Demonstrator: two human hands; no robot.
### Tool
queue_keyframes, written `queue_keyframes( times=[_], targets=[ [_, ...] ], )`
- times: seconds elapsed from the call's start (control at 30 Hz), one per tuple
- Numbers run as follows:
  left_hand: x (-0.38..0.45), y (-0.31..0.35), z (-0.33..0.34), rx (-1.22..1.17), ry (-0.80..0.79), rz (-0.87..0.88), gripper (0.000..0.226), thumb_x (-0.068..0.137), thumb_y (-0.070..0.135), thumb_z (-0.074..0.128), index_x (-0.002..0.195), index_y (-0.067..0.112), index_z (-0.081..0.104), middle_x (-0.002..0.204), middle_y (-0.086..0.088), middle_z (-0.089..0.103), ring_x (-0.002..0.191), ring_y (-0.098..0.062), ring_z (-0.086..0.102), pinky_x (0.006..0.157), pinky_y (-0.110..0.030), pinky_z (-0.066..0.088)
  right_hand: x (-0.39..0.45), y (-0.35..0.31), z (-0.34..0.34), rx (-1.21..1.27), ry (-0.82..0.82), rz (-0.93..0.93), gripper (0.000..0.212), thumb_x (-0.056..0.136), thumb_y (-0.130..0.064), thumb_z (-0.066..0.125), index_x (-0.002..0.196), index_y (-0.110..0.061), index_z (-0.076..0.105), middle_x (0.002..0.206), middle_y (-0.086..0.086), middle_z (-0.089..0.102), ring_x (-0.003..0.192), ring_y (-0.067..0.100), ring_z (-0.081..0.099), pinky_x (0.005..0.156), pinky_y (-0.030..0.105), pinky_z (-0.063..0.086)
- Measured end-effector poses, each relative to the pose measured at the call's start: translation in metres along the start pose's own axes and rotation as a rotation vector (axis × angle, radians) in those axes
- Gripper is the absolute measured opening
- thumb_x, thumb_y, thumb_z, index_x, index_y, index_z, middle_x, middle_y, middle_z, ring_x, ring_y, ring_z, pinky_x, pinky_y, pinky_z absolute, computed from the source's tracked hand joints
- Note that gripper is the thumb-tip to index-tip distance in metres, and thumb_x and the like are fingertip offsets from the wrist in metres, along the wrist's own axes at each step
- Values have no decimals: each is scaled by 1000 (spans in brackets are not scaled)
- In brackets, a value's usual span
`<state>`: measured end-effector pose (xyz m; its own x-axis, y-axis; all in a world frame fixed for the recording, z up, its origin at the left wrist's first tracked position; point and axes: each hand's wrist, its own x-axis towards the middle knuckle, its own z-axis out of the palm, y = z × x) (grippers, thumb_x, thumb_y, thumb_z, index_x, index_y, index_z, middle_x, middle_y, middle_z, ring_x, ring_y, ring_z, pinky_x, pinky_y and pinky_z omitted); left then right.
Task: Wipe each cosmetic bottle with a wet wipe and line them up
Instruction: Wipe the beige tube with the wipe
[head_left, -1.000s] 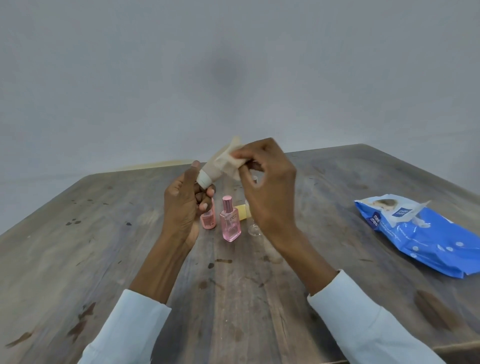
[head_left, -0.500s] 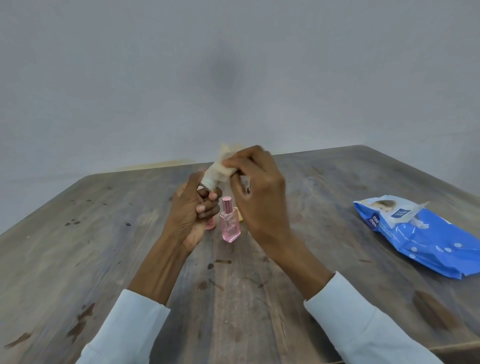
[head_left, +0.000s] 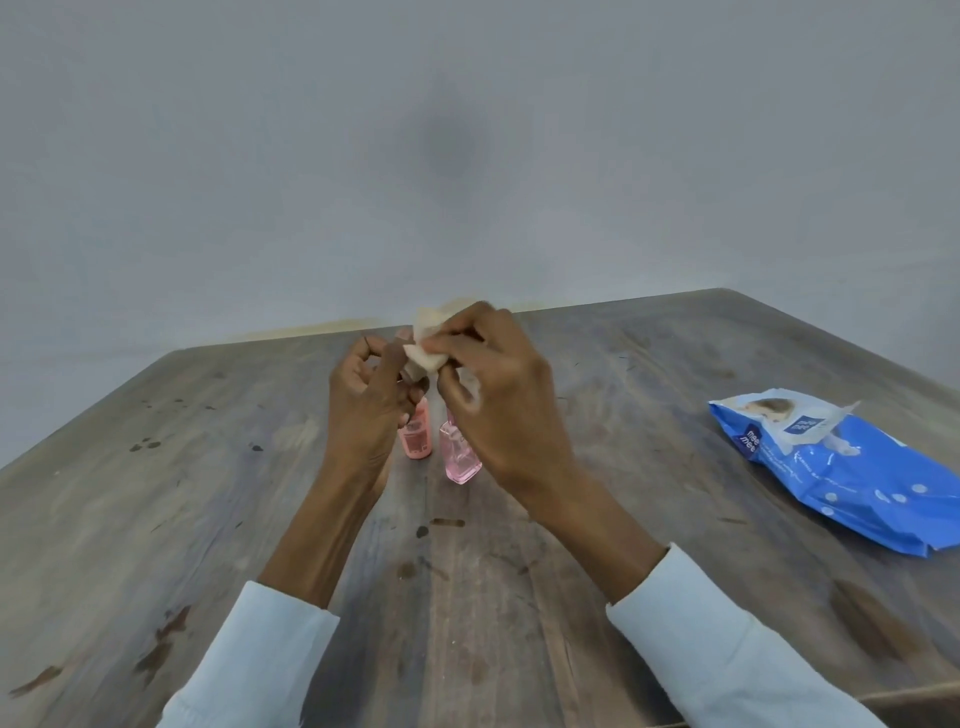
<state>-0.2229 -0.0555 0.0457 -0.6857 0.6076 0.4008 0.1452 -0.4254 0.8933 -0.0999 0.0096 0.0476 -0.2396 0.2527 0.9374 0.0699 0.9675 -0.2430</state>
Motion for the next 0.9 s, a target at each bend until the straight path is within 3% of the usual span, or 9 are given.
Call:
queue_keyframes(
  times=[0.07,0.17,0.27,0.47,0.6,0.73,0.8,0.9],
  targets=[
    [-1,1,0,36,12,40,19,107,22,62,96,9,54,68,-4,58,48,-9,45,46,-20,35,1,2,1,-5,9,2,19,89,9,74,103,-1,80,106,8,68,97,23,66,79,34,57],
    [-4,2,3,106,-3,85,26,106,17,62,83,10,52,59,1,57,47,-10,46,46,-20,36,8,19,-7,31,100,186,21,89,8,74,105,-5,81,103,3,66,92,19,68,79,37,60],
    [-8,1,5,210,-20,155,28,106,24,67,85,9,55,59,-4,60,50,-12,51,51,-25,43,12,31,-15,10,156,308,22,90,4,76,107,-9,81,104,1,67,91,14,69,81,34,62],
    [-11,2,3,291,-50,292,29,109,28,63,95,4,54,68,-14,68,56,-17,60,55,-33,48,6,8,-4,-24,65,58,13,90,2,79,102,-2,80,105,6,69,96,22,63,80,33,55],
    [-11,-1,4,321,-87,312,30,107,31,63,97,5,54,73,-15,69,60,-16,64,57,-35,51,11,25,-12,-35,122,178,14,92,0,78,106,-6,80,104,2,67,95,21,66,80,36,59],
    [-9,-6,3,341,-96,306,17,108,30,63,97,19,57,79,-8,72,64,-15,68,61,-27,54,16,39,-18,-59,158,307,16,98,-4,74,112,-10,78,108,1,66,96,16,67,83,36,62],
    [-5,-8,1,332,-92,305,14,109,28,62,98,20,57,83,-11,73,64,-16,67,63,-27,55,17,38,-18,-39,168,327,16,99,-3,72,112,-10,78,107,-1,68,94,12,67,82,33,61],
    [-2,-9,-3,328,-85,296,14,109,25,61,98,20,56,85,-11,74,65,-14,66,64,-28,57,19,35,-21,130,164,407,17,99,-4,72,111,-12,80,104,-5,74,92,6,70,82,17,58]
  ],
)
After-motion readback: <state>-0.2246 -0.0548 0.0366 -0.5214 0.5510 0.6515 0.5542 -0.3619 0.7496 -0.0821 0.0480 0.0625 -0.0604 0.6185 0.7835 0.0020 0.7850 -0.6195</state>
